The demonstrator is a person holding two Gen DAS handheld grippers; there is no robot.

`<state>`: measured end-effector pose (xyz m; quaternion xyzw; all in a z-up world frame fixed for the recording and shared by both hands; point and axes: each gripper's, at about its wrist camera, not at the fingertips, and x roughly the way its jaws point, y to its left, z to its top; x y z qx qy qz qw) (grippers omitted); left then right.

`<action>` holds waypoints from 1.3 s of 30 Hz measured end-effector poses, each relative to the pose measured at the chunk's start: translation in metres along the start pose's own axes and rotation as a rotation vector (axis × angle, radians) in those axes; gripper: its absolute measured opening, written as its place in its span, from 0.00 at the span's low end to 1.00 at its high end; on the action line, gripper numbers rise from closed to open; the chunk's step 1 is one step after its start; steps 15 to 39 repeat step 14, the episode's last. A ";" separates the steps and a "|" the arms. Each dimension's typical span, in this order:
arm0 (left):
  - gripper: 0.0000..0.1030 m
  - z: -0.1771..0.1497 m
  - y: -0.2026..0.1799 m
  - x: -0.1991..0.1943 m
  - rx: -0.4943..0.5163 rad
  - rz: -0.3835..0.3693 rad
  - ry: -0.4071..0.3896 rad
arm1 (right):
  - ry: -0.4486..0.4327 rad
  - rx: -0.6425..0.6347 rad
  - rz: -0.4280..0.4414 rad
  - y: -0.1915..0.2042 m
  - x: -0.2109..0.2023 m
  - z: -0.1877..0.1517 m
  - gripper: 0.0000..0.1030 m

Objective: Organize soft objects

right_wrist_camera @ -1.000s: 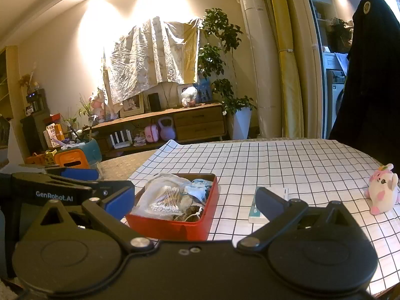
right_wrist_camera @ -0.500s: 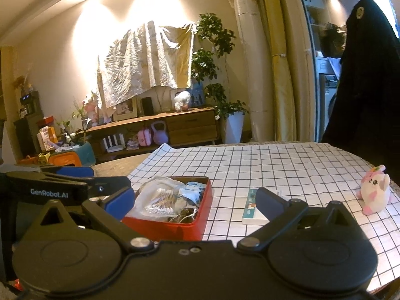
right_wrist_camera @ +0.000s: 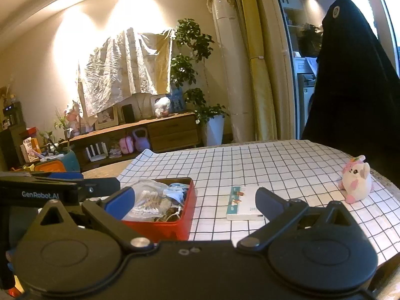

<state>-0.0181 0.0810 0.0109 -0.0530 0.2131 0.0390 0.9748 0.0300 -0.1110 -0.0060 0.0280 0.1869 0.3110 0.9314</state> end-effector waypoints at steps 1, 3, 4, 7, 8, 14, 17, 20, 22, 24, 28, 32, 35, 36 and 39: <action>1.00 0.000 0.000 0.000 0.002 -0.003 0.001 | 0.001 0.000 -0.002 0.000 0.000 -0.001 1.00; 1.00 0.000 0.000 0.000 0.004 -0.007 0.002 | 0.003 0.001 -0.008 0.000 -0.001 -0.002 1.00; 1.00 -0.001 -0.001 0.000 0.004 -0.009 0.003 | 0.003 0.002 -0.010 0.000 -0.001 -0.003 1.00; 1.00 -0.001 -0.001 0.000 0.002 -0.010 0.007 | 0.005 0.001 -0.015 0.001 0.001 -0.003 1.00; 1.00 -0.001 -0.001 0.000 0.002 -0.010 0.008 | 0.004 0.002 -0.014 0.002 0.000 -0.004 1.00; 1.00 -0.003 -0.003 0.000 0.003 -0.010 0.012 | 0.002 0.003 -0.028 0.002 -0.001 -0.005 1.00; 1.00 -0.003 -0.003 0.000 0.003 -0.010 0.012 | 0.002 0.003 -0.028 0.002 -0.001 -0.005 1.00; 1.00 -0.003 -0.003 0.000 0.003 -0.010 0.012 | 0.002 0.003 -0.028 0.002 -0.001 -0.005 1.00; 1.00 -0.003 -0.003 0.000 0.003 -0.010 0.012 | 0.002 0.003 -0.028 0.002 -0.001 -0.005 1.00; 1.00 -0.003 -0.003 0.000 0.003 -0.010 0.012 | 0.002 0.003 -0.028 0.002 -0.001 -0.005 1.00; 1.00 -0.003 -0.003 0.000 0.003 -0.010 0.012 | 0.002 0.003 -0.028 0.002 -0.001 -0.005 1.00; 1.00 -0.003 -0.003 0.000 0.003 -0.010 0.012 | 0.002 0.003 -0.028 0.002 -0.001 -0.005 1.00; 1.00 -0.003 -0.003 0.000 0.003 -0.010 0.012 | 0.002 0.003 -0.028 0.002 -0.001 -0.005 1.00; 1.00 -0.003 -0.003 0.000 0.003 -0.010 0.012 | 0.002 0.003 -0.028 0.002 -0.001 -0.005 1.00; 1.00 -0.003 -0.003 0.000 0.003 -0.010 0.012 | 0.002 0.003 -0.028 0.002 -0.001 -0.005 1.00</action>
